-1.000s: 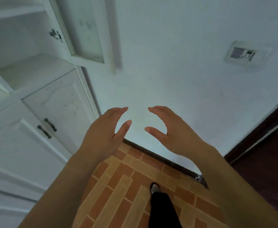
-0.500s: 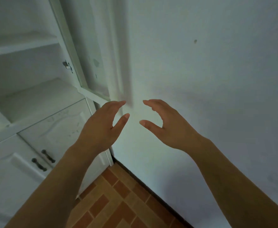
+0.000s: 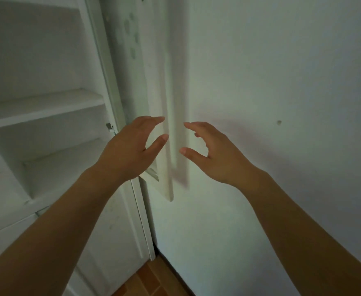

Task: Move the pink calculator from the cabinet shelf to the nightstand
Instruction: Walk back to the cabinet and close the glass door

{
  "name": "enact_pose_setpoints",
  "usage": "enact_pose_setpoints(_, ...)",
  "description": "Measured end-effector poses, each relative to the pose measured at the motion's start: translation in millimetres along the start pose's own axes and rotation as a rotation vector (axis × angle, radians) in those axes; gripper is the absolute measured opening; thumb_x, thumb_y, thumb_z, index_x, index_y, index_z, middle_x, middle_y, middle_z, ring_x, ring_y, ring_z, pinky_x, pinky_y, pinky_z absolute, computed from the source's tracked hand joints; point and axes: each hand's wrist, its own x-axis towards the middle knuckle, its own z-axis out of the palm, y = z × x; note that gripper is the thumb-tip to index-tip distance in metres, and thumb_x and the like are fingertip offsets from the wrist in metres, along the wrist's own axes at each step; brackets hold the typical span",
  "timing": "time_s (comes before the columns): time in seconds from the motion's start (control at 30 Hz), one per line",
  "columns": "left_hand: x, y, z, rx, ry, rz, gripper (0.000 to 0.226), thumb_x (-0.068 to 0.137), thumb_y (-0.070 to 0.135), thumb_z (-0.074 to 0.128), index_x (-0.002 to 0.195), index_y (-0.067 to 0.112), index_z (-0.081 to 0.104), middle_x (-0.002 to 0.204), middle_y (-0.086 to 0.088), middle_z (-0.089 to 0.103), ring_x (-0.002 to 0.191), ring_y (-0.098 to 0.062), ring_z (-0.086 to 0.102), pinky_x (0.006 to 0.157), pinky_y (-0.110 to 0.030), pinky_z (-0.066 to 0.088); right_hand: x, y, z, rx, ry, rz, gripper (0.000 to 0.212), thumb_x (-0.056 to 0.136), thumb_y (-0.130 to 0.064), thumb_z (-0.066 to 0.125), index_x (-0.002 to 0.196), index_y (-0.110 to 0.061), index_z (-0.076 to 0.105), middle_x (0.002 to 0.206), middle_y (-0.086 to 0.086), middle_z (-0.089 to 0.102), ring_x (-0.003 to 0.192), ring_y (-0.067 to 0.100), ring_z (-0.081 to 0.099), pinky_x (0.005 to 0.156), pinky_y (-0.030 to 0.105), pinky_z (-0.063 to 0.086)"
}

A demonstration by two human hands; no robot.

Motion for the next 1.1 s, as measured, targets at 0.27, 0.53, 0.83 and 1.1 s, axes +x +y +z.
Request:
enact_pose_setpoints(0.27, 43.1, -12.5, -35.1, 0.042, 0.08, 0.025, 0.054, 0.088, 0.054, 0.033, 0.137, 0.031, 0.031, 0.143, 0.002, 0.038, 0.127, -0.02, 0.039, 0.101, -0.038, 0.033, 58.3, -11.2, -22.5, -0.04, 0.084, -0.093, 0.059, 0.087, -0.048, 0.051, 0.138, -0.027, 0.031, 0.143, -0.008, 0.036, 0.124, 0.009, 0.04, 0.102, 0.031, 0.037)
enact_pose_setpoints(0.53, 84.7, -18.5, -75.8, 0.064, 0.204, 0.104, 0.054, 0.089, 0.05, 0.035, 0.138, 0.028, 0.032, 0.145, 0.0, 0.036, 0.131, -0.018, 0.033, 0.106, -0.036, 0.026, 107.6, -21.2, -50.7, -0.059, 0.191, -0.172, 0.058, 0.087, -0.045, 0.054, 0.138, -0.027, 0.032, 0.141, -0.008, 0.038, 0.123, 0.008, 0.04, 0.102, 0.033, 0.038)
enact_pose_setpoints(0.83, 129.3, -25.6, -103.3, 0.038, 0.331, 0.146, 0.049, 0.091, 0.043, 0.041, 0.137, 0.027, 0.034, 0.143, 0.001, 0.037, 0.129, -0.017, 0.036, 0.099, -0.026, 0.026, 164.8, -27.3, -72.5, -0.063, 0.223, -0.21, 0.07, 0.086, -0.043, 0.057, 0.143, -0.03, 0.019, 0.149, -0.008, 0.027, 0.132, 0.009, 0.031, 0.108, 0.037, 0.034)
enact_pose_setpoints(1.1, 147.8, -29.7, -94.5, -0.077, 0.288, 0.113, 0.053, 0.09, 0.043, 0.042, 0.139, 0.026, 0.031, 0.146, 0.003, 0.034, 0.132, -0.014, 0.032, 0.109, -0.035, 0.028, 201.0, -18.8, -74.8, -0.185, 0.073, -0.216, 0.101, 0.073, -0.047, 0.07, 0.145, -0.033, 0.0, 0.154, -0.014, 0.006, 0.137, 0.005, 0.013, 0.102, 0.017, 0.013)
